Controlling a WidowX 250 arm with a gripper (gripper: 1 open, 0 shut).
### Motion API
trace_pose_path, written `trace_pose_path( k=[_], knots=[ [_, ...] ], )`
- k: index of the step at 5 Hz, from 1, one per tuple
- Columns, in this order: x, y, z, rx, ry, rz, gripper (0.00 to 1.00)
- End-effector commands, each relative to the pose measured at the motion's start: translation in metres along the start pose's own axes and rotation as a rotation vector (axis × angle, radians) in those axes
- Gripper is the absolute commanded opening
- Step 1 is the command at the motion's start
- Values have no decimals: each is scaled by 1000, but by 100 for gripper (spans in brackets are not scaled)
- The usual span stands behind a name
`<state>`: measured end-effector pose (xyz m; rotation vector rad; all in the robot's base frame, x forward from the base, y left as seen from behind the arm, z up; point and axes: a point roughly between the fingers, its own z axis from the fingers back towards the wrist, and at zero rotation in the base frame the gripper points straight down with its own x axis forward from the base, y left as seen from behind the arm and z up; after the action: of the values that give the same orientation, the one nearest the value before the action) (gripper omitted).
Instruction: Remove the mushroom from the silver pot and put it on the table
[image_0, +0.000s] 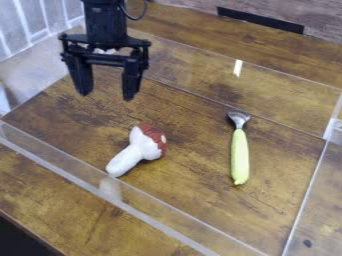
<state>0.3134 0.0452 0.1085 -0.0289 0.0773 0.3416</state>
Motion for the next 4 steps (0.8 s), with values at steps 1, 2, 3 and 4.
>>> trace_pose_path(
  k=[1,2,3,4],
  knots=[
    [-1,-13,10,-16,-61,29,100],
    [2,-21,-2,-10,-56,44,100],
    [4,-13,1,1,-45,34,100],
    [8,-3,9,0,-56,73,100]
  ],
)
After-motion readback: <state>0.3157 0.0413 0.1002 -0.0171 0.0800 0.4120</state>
